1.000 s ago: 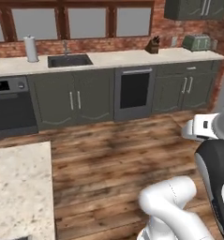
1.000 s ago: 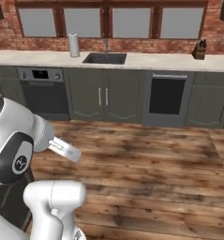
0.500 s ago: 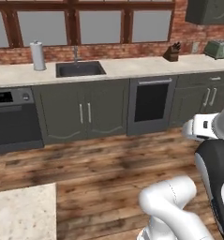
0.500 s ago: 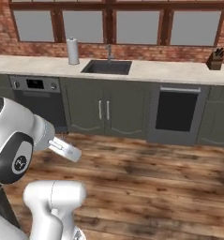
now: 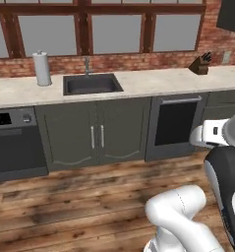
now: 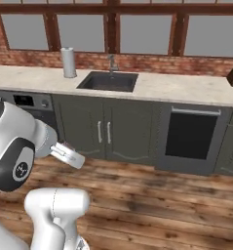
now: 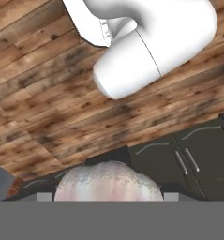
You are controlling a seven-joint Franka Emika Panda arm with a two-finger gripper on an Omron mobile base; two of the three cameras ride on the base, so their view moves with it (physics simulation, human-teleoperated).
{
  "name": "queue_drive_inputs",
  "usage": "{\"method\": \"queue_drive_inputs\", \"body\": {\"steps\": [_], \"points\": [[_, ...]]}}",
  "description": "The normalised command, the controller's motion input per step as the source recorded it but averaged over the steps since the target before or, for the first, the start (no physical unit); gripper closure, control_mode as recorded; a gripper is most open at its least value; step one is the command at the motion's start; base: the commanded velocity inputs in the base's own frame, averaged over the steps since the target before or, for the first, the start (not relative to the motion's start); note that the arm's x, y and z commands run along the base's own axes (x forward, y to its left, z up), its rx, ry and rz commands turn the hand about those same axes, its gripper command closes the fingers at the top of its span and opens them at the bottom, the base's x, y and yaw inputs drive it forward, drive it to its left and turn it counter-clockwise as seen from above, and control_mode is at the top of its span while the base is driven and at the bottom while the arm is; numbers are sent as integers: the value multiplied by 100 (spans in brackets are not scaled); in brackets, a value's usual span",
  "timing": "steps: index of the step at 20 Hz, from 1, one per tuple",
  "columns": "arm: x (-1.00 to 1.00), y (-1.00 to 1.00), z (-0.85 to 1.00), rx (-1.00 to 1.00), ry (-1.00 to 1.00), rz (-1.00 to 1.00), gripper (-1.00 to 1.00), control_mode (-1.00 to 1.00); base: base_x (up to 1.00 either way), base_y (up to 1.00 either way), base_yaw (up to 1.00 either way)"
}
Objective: Retrieve the bottle and the shaker from the cabinet and place them next to the mixing bowl on the counter. Then add garlic from the fridge to the mixing bowl.
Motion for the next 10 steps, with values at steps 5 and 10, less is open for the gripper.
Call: {"method": "queue_drive_inputs", "body": {"steps": [5, 10], "points": [[0, 0, 0, 0, 0, 0, 100, 100, 100, 0, 4], [0, 0, 0, 0, 0, 0, 100, 100, 100, 48, 11]]}}
